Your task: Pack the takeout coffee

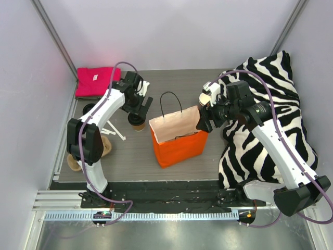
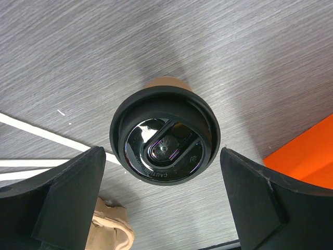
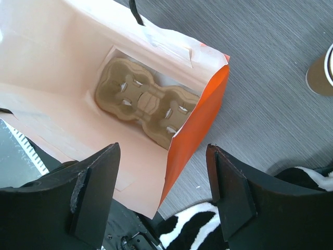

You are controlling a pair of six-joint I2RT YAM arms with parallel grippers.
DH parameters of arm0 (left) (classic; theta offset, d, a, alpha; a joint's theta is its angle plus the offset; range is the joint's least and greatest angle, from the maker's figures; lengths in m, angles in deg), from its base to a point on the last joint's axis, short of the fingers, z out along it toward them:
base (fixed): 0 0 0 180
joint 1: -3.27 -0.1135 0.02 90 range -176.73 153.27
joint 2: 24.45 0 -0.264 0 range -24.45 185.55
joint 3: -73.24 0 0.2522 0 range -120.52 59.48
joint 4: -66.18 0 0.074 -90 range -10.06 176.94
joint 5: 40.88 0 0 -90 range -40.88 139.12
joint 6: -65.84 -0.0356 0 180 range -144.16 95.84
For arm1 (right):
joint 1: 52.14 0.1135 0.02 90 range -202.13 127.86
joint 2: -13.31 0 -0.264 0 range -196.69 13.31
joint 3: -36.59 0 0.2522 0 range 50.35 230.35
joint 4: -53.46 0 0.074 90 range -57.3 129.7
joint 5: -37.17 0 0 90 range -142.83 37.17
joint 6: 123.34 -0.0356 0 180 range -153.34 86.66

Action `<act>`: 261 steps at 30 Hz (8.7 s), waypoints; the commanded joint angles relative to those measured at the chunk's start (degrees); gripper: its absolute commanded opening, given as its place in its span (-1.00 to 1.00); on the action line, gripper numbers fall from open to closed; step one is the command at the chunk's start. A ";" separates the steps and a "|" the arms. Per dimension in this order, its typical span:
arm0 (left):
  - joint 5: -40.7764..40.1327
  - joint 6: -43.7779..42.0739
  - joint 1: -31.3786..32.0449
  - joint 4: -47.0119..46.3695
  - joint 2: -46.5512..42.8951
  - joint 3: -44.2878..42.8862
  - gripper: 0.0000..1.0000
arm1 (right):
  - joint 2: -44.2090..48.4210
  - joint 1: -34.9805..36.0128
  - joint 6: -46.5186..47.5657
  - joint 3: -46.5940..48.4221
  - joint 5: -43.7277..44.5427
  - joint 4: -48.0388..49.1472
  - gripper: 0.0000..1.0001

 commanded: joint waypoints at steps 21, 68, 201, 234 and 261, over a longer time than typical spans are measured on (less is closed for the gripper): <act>0.87 0.64 -0.30 -1.71 0.11 2.42 0.60 | -0.92 -0.20 0.43 2.37 -1.01 0.39 0.50; 7.10 -3.76 -0.30 15.50 -17.21 -21.98 -0.16 | -0.66 -0.20 0.51 2.90 -0.83 0.04 0.51; -3.43 -25.81 40.74 -9.88 -29.68 18.59 -0.28 | -6.83 12.63 13.00 8.63 -2.69 15.24 -0.98; -23.74 -31.44 50.06 -33.26 -40.50 42.67 -0.32 | 17.62 33.19 10.27 -19.24 33.34 39.06 -0.98; -23.04 -36.10 53.93 -48.73 -39.54 49.01 -0.42 | 18.85 36.27 7.10 -21.27 34.41 38.72 -0.98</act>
